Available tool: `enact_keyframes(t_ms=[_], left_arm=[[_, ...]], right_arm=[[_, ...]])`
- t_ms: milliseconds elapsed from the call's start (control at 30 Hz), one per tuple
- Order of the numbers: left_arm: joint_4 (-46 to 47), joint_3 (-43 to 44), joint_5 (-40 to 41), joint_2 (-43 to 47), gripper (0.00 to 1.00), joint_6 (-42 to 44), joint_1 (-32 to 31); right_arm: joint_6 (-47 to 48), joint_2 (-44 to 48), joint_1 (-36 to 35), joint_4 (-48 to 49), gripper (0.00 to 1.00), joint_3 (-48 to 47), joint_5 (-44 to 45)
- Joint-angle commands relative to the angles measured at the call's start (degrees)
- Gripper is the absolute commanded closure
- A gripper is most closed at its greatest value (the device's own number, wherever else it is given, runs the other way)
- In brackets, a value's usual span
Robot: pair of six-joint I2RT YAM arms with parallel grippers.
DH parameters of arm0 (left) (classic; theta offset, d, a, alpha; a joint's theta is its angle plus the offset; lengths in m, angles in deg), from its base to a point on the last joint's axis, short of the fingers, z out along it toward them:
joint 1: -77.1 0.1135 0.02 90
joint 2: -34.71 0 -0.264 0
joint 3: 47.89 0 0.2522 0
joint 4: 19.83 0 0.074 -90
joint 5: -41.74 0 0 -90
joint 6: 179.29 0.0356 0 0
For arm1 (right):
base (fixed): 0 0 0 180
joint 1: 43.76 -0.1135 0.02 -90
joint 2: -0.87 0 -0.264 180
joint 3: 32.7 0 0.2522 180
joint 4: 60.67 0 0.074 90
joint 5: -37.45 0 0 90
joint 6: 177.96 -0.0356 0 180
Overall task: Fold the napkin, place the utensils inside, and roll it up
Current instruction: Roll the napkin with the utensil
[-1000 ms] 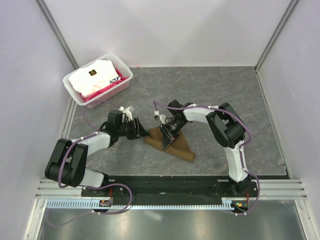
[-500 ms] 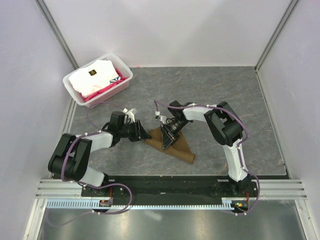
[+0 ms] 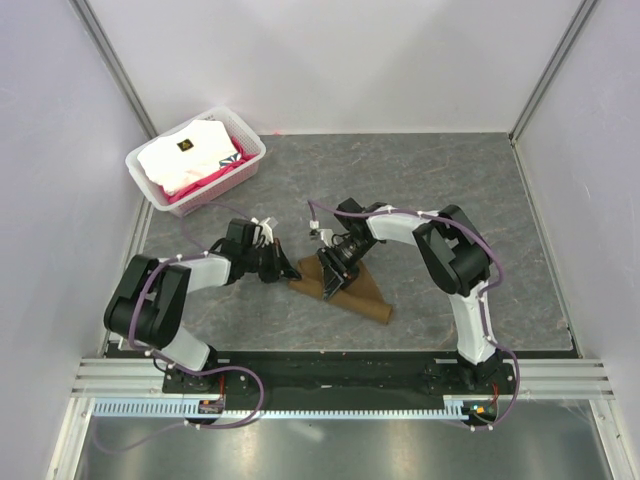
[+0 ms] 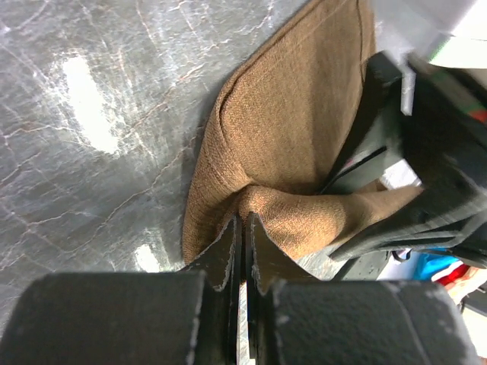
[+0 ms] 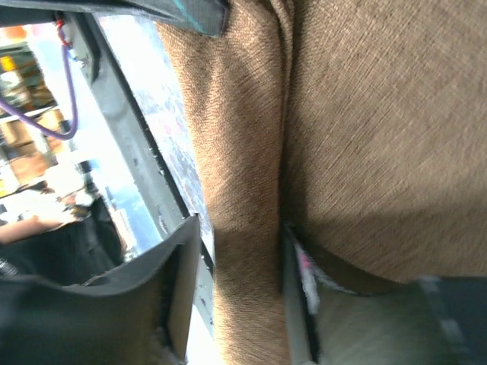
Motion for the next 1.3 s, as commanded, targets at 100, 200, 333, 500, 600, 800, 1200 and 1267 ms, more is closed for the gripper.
enact_keyframes(t_ms=[100,200,333,500,600,800,1200,1267], left_arm=[[-4.9,3.3,3.0,-3.1,0.98,1.8,0.0],[-5.6,4.1,2.9,-4.0,0.98,1.5,-0.1],[-6.1,4.8,3.2,-4.6,0.98,1.1,0.0],[-8.7,5.9,4.0,-4.8,0.98,1.1,0.1],[-9.7,6.6,4.1,-5.2,0.98,1.4,0.2],[-10.0,7.0,3.5,-6.1,0.98,1.3,0.3],[-10.8,8.3,2.8,-6.2,0.98,2.1,0.3],[-10.7,8.6,2.1,-6.2,0.98,2.4,0.3]], right_arm=[[1.5,9.4,0.5,4.8,0.39,4.0,19.7],[1.2,16.1,0.1,9.2,0.35,7.3,22.6],[1.5,25.5,-2.4,18.8,0.29,14.9,29.2],[4.8,34.2,-10.5,24.4,0.25,21.0,43.9],[6.8,34.9,-15.0,24.9,0.24,22.3,49.9],[8.5,30.0,-19.0,22.0,0.21,20.0,55.1],[9.6,20.5,-19.9,18.3,0.39,16.3,54.6],[9.7,19.0,-19.9,17.1,0.49,15.4,54.0]])
